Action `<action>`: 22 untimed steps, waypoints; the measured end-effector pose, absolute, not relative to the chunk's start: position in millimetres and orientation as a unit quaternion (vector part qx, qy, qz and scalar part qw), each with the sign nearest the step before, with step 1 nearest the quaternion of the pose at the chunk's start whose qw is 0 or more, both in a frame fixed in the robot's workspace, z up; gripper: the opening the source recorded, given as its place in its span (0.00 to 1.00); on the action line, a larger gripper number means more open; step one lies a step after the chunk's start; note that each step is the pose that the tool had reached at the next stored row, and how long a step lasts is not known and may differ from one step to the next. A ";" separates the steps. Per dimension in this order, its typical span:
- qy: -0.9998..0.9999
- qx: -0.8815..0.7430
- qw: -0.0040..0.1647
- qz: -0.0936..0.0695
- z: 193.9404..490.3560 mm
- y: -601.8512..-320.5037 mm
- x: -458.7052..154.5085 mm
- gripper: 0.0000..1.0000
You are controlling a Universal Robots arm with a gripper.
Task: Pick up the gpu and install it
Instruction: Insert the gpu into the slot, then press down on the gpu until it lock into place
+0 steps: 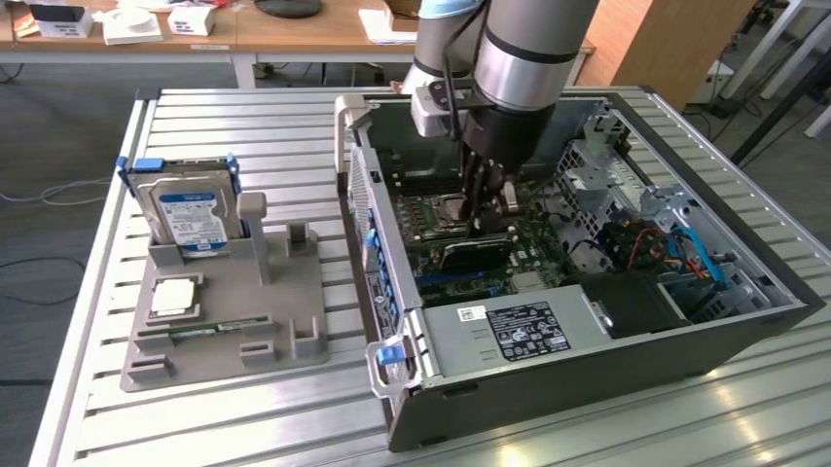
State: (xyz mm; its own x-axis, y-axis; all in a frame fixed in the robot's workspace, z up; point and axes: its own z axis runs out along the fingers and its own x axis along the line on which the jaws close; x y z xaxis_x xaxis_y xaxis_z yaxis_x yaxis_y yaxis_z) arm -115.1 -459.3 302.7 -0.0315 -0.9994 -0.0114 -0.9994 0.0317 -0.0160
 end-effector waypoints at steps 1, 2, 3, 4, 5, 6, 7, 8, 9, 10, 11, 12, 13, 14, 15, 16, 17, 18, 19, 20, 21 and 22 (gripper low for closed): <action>0.718 -0.696 0.010 -0.002 304.9 -459.3 -115.1 0.34; 0.718 -0.696 0.010 -0.002 306.5 -459.3 -115.1 0.34; 0.718 -0.696 0.010 -0.002 307.7 -459.3 -115.1 0.34; 0.718 -0.696 0.010 -0.003 308.5 -459.3 -115.3 0.34; 0.718 -0.696 0.009 -0.004 309.0 -459.2 -115.6 0.34; 0.718 -0.696 0.009 -0.005 309.2 -459.2 -115.7 0.34; 0.718 -0.696 0.009 -0.007 309.2 -459.1 -115.9 0.34; 0.718 -0.696 0.009 -0.007 309.3 -459.2 -115.9 0.34; 0.718 -0.696 0.009 -0.007 309.3 -459.2 -115.9 0.34; 0.718 -0.696 0.009 -0.007 309.3 -459.1 -115.9 0.34; 0.718 -0.696 0.009 -0.007 309.3 -459.1 -115.9 0.34; 0.718 -0.696 0.009 -0.007 309.3 -459.1 -115.9 0.34; 0.718 -0.696 0.009 -0.007 309.3 -459.1 -115.9 0.34; 0.718 -0.696 0.009 -0.007 309.3 -459.1 -115.9 0.34; 0.718 -0.696 0.009 -0.007 309.3 -459.1 -115.9 0.34; 0.718 -0.696 0.009 -0.007 309.3 -459.1 -115.9 0.34; 0.718 -0.696 0.009 -0.007 309.3 -459.1 -115.9 0.34; 0.718 -0.696 0.009 -0.007 309.3 -459.1 -115.9 0.34; 0.718 -0.696 0.009 -0.007 309.3 -459.1 -115.9 0.34; 0.718 -0.696 0.009 -0.007 309.3 -459.1 -115.9 0.34; 0.718 -0.696 0.009 -0.007 309.3 -459.1 -115.9 0.34; 0.718 -0.696 0.009 -0.007 309.3 -459.1 -115.9 0.33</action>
